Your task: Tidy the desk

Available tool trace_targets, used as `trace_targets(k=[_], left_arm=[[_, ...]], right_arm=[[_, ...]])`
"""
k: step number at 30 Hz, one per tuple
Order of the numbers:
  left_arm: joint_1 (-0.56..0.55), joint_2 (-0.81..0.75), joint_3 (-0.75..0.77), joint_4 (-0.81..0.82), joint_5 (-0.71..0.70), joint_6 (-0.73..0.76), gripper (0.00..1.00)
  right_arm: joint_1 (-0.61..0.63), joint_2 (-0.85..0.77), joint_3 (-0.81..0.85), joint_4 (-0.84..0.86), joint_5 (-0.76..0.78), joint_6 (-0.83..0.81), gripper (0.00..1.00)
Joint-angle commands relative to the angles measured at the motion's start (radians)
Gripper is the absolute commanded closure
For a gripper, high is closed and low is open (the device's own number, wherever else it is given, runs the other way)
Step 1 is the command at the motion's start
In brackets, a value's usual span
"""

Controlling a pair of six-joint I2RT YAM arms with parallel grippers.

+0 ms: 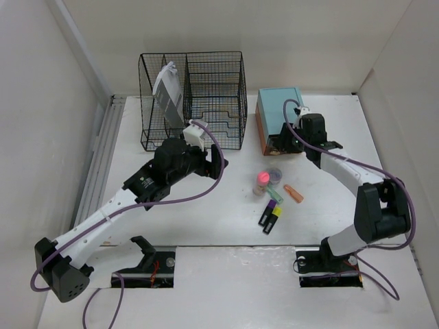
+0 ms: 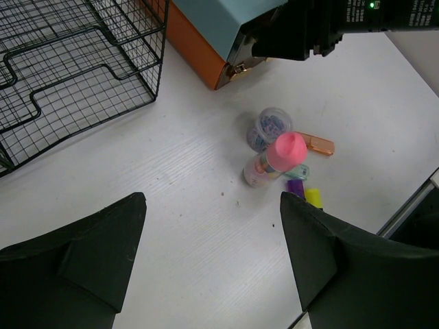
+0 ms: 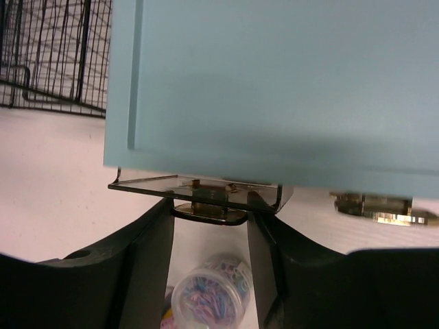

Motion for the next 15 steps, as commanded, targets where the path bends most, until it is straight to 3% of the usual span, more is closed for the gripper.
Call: trace_targets(k=[1,9,15], left_arm=[[-0.003,-0.038,-0.009,0.047,0.001,0.001,0.24],[-0.003,-0.056,-0.009,0.056,0.010,0.001,0.24],[-0.003,-0.056,-0.009,0.056,0.030,0.001,0.24]], right_arm=[[0.017,-0.080,-0.040,-0.006,-0.018,-0.022,0.76],[0.017,-0.198,-0.092,-0.213,-0.055,-0.122,0.76],[0.017,-0.275,-0.112,-0.262,-0.101,-0.142,0.70]])
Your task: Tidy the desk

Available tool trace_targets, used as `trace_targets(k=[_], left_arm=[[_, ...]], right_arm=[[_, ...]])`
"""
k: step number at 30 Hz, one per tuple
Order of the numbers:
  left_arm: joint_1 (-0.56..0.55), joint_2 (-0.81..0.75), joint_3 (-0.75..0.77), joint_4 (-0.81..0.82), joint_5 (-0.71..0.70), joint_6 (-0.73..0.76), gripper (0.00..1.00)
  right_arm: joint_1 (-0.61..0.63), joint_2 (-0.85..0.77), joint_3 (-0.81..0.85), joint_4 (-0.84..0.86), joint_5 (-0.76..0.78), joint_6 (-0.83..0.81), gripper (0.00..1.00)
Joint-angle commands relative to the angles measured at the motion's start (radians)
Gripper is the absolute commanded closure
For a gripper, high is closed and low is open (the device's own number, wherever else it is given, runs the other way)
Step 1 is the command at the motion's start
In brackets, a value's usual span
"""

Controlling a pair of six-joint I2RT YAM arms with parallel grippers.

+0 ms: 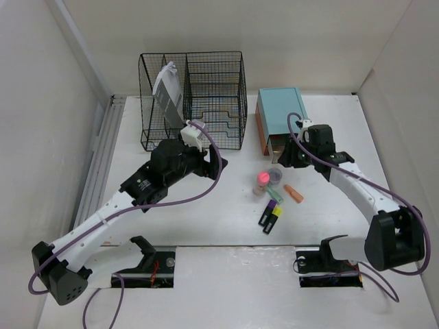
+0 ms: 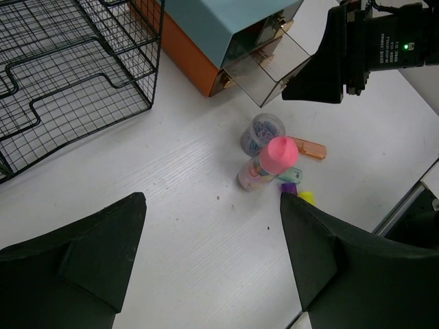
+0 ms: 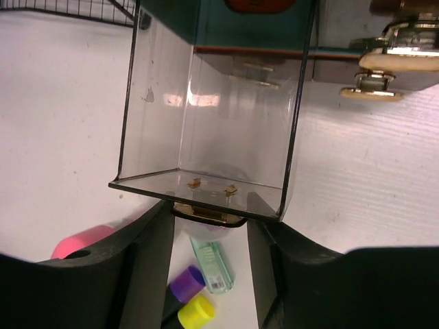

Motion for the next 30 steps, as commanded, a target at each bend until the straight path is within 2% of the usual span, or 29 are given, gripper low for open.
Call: trace_targets(k=[1,4,7,9,13,18,24,28,30], left_arm=[[-0.003,-0.025,-0.004,0.049,0.022,0.001,0.24],[-0.003,-0.034,-0.014,0.049,0.022,0.001,0.24],[-0.003,-0.043,-0.014,0.049,0.022,0.001,0.24],[-0.003,-0.043,-0.014,0.049,0.022,0.010,0.24],[-0.003,-0.043,-0.014,0.049,0.012,0.010,0.24],[-0.003,-0.053,-0.014,0.049,0.012,0.019,0.24],[-0.003,-0.053,-0.014,0.049,0.012,0.019,0.24],[-0.003,-0.062,-0.014,0.049,0.012,0.019,0.24],[-0.003,-0.062,-0.014,0.049,0.012,0.019,0.24]], right_arm=[[0.007,-0.046,-0.011,-0.041,-0.045,-0.045,0.68],[0.007,-0.046,-0.022,-0.041,-0.067,-0.055,0.66],[0.007,-0.034,-0.022,-0.067,-0.122,-0.075,0.39],[0.007,-0.034,-0.022,-0.067,-0.151,-0.085,0.29],[0.007,-0.067,-0.022,-0.095,-0.203,-0.115,0.21],[0.007,-0.118,-0.032,-0.156,-0.309,-0.192,0.19],[0.067,-0.208,-0.022,-0.213,-0.412,-0.282,0.19],[0.103,-0.236,0.000,-0.172,-0.412,-0.324,0.20],[0.148,-0.225,0.009,-0.158,-0.348,-0.333,0.20]])
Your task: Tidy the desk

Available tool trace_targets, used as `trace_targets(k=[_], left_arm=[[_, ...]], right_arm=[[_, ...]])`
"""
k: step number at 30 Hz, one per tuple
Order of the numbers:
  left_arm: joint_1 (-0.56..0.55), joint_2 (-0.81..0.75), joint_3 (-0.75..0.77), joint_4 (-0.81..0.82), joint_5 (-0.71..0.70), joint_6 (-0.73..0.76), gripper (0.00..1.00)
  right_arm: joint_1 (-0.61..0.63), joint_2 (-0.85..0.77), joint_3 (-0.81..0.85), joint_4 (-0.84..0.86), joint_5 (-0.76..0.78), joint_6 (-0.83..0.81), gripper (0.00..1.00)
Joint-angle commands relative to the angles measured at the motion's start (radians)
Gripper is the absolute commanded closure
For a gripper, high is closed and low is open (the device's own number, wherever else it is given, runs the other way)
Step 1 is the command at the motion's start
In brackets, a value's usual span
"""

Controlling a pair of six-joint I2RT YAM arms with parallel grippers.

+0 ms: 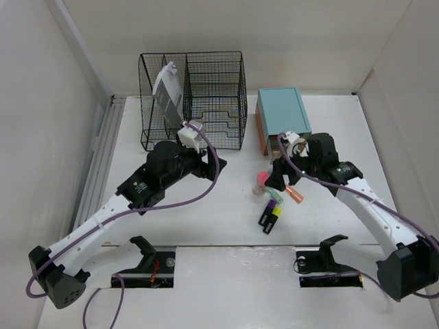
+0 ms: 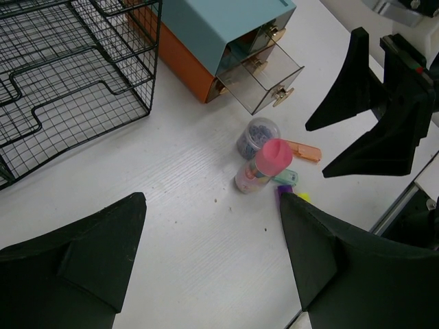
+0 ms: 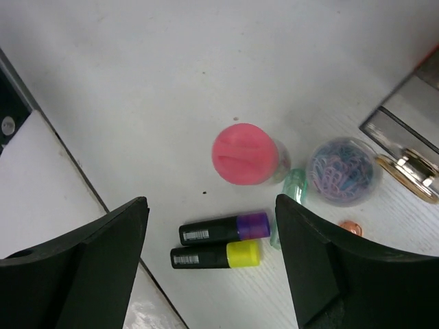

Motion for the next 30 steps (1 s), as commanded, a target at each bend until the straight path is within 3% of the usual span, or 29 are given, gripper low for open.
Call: trace_targets(k=[1,12,22,26,30], left_arm=[[-0.003,-0.028,-0.002,0.041,0.002,0.014,0.24],[-0.003,-0.028,-0.002,0.050,0.002,0.014,0.24],[-0.003,-0.037,-0.002,0.050,-0.007,0.014,0.24],[-0.003,-0.037,-0.002,0.050,-0.007,0.014,0.24],[-0.003,-0.037,-0.002,0.050,-0.007,0.014,0.24]], right_arm=[[0.087,0.005,0.043,0.045,0.037,-0.053,0.20],[0.167,0.100,0.089,0.076,0.256,-0.053,0.20],[0.240,0.242,0.119,0.085,0.319,-0.053,0.22],[0.253,0.280,0.142,0.076,0.348,-0.053,0.31],[0.263,0.291,0.142,0.076,0.348,-0.053,0.49]])
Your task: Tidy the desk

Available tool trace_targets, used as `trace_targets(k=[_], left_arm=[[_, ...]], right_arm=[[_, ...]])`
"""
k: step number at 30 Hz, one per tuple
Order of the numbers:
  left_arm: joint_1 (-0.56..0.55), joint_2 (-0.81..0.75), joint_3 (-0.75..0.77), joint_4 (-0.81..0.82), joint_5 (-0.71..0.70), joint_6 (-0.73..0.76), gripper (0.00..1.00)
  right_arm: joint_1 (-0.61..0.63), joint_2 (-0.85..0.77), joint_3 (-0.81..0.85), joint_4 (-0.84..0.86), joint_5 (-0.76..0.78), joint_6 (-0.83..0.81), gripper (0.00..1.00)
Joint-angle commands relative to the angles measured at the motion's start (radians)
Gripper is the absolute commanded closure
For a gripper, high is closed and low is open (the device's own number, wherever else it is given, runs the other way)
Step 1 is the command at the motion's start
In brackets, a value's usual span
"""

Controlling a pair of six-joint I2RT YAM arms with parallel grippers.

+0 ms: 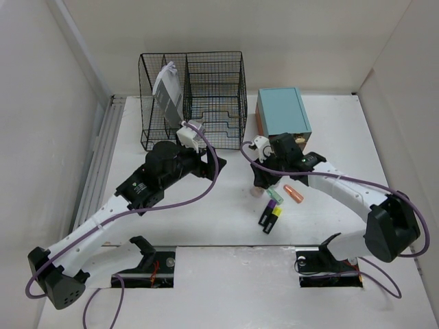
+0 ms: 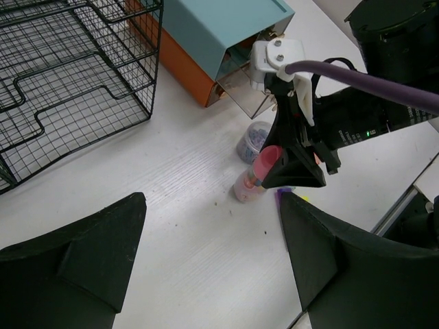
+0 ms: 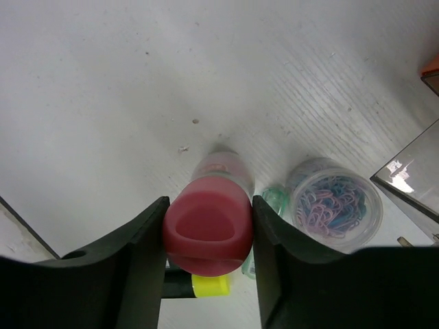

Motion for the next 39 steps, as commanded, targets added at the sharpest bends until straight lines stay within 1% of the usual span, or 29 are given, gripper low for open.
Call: trace_targets(k=[1,4,5,8,10,11,14,15,18,21,23,26,30,36,39], left_arm=[[-0.003,-0.027,-0.002,0.043,-0.013,0.012,0.24],[-0.003,-0.036,-0.011,0.043,-0.013,0.012,0.24],[-0.003,-0.036,-0.011,0.043,-0.013,0.012,0.24],[-0.003,-0.036,-0.011,0.043,-0.013,0.012,0.24],[-0.003,-0.036,-0.011,0.043,-0.013,0.012,0.24],[-0.003,-0.036,-0.011,0.043,-0.013,0.012,0.24],[-0.003,-0.036,-0.011,0.043,-0.013,0.012,0.24],[-0.003,-0.036,-0.011,0.043,-0.013,0.012,0.24],[-0.003,-0.036,-0.011,0.043,-0.022,0.012,0.24],[-0.003,-0.036,-0.011,0.043,-0.032,0.012,0.24],[-0.003,-0.036,-0.011,0.043,-0.032,0.012,0.24],[-0.003,-0.036,-0.011,0.043,-0.032,0.012,0.24],[-0.003,-0.036,-0.011,0.043,-0.032,0.021,0.24],[-0.003,-0.036,-0.011,0.043,-0.032,0.021,0.24],[-0.003,-0.036,-0.011,0.043,-0.032,0.021,0.24]], right_arm=[[0.012,-0.021,0.049,0.038,0.029,-0.001,0.59],[0.012,-0.030,0.049,0.038,0.039,-0.001,0.73],[0.012,-0.043,0.049,0.038,0.039,-0.010,0.82],[0.012,-0.064,0.091,0.013,0.013,-0.045,0.94],[0.012,-0.090,0.139,0.004,-0.061,-0.065,0.99],[0.012,-0.090,0.156,0.004,-0.062,-0.078,0.99],[-0.012,-0.101,0.223,-0.005,-0.146,-0.093,1.00],[-0.025,-0.101,0.236,-0.005,-0.196,-0.093,1.00],[-0.069,-0.121,0.265,0.022,-0.227,-0.093,1.00],[-0.115,-0.144,0.256,0.102,-0.171,-0.058,1.00],[-0.146,-0.175,0.230,0.171,-0.084,-0.045,1.00],[-0.178,-0.205,0.196,0.231,-0.002,-0.045,1.00],[-0.229,-0.228,0.173,0.294,0.050,-0.036,1.00],[-0.241,-0.228,0.142,0.306,0.141,-0.065,1.00],[-0.241,-0.228,0.130,0.261,0.150,-0.122,1.00]])
